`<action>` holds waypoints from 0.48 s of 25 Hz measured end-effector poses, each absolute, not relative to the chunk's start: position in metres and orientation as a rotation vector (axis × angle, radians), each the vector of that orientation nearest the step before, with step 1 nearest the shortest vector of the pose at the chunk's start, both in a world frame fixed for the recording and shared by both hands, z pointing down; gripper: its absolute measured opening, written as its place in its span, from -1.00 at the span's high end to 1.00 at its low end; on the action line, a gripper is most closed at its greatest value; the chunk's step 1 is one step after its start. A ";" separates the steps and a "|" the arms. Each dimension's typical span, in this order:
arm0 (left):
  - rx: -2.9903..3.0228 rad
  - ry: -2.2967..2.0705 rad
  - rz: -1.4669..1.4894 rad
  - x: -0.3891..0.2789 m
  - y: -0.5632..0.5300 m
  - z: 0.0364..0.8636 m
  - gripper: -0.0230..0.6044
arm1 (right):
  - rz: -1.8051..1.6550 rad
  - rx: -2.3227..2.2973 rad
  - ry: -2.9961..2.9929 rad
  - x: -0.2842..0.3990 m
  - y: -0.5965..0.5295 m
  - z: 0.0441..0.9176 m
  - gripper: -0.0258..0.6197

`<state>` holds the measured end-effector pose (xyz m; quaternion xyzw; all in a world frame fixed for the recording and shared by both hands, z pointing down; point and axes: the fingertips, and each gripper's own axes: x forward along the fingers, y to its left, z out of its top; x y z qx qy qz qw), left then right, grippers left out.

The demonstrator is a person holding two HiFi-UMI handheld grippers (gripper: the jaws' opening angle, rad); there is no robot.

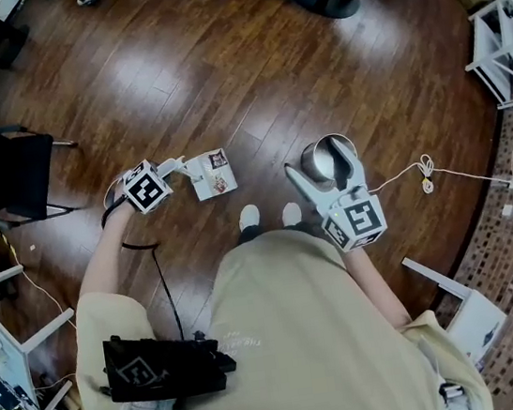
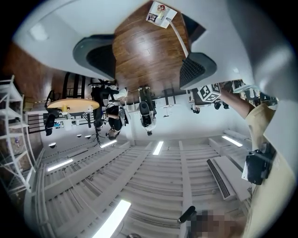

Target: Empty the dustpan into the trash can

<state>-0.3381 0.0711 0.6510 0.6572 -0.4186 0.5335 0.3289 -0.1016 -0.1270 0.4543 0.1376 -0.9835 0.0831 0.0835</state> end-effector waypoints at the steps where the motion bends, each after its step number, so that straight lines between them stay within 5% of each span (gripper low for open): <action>1: 1.704 -1.104 1.392 -0.340 0.074 0.645 0.93 | 0.254 0.418 -2.939 -0.099 -0.129 0.454 -0.41; 12: 1.673 -1.195 1.181 -0.313 0.073 0.549 0.93 | 0.291 0.503 -2.972 -0.065 -0.144 0.453 -0.35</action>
